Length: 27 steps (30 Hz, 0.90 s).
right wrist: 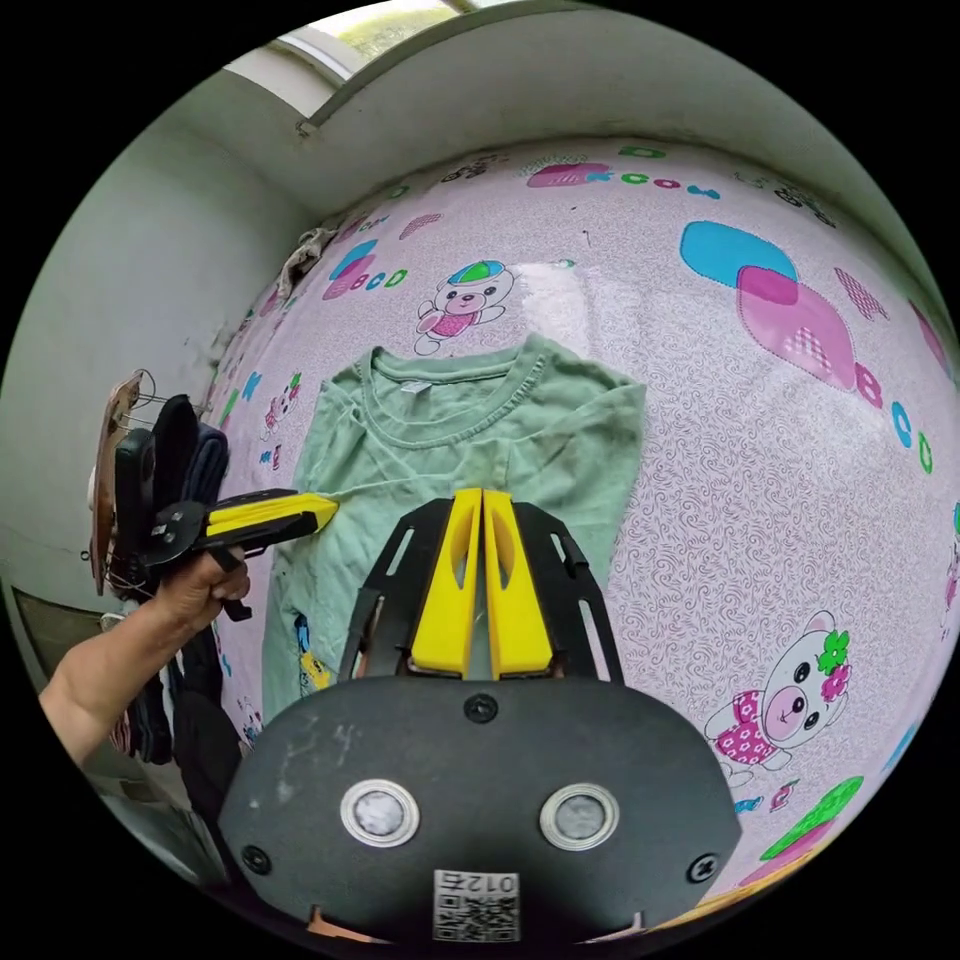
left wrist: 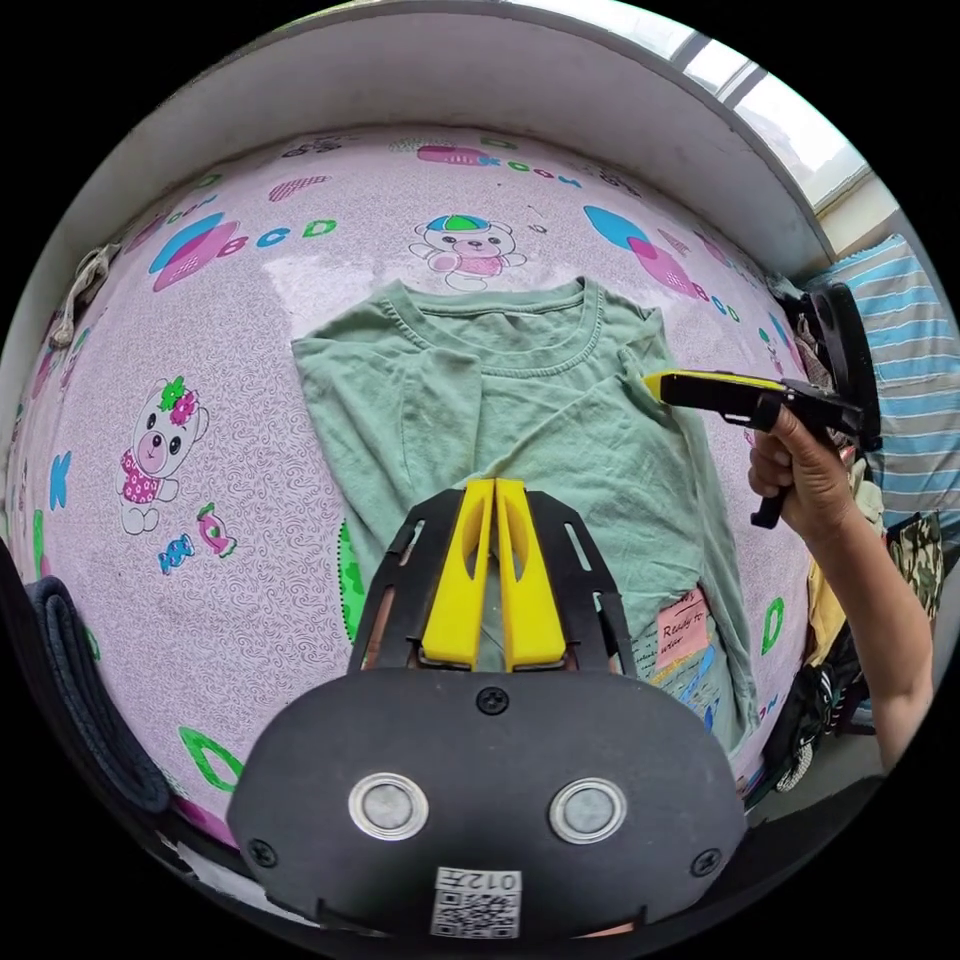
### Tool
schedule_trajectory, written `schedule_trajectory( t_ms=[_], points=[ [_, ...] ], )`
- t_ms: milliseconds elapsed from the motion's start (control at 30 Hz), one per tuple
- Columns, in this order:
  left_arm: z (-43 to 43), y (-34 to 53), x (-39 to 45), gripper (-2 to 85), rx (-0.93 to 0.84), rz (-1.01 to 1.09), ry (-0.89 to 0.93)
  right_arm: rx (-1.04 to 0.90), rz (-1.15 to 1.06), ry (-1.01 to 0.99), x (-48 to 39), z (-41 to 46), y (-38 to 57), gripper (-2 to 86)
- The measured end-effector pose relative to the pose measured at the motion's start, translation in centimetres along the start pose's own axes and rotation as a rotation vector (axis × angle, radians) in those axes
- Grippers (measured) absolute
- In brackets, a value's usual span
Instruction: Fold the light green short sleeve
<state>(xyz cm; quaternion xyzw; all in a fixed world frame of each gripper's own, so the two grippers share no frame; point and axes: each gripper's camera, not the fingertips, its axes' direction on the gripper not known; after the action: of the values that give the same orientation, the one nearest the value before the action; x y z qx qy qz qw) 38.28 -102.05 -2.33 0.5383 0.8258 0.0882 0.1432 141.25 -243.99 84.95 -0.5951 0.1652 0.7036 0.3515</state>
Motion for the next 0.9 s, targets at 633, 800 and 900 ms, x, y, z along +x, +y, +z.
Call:
schedule_trajectory(
  t_ms=[633, 800, 900],
  points=[
    [-1.6, 10.4, 2.3, 0.7, 0.032, 0.060, 0.399, -0.299, -0.082, -0.050, -4.8, -23.3, 46.2, 3.5],
    [0.3, 11.8, 3.5, 0.8, -0.042, 0.057, 0.504, -0.194, 0.155, -0.128, -2.3, -26.8, 60.5, 5.3],
    [1.7, 11.5, 3.6, 0.8, -0.064, 0.033, 0.525, -0.120, 0.260, -0.173, -1.2, -27.9, 66.0, 6.1]
  ],
)
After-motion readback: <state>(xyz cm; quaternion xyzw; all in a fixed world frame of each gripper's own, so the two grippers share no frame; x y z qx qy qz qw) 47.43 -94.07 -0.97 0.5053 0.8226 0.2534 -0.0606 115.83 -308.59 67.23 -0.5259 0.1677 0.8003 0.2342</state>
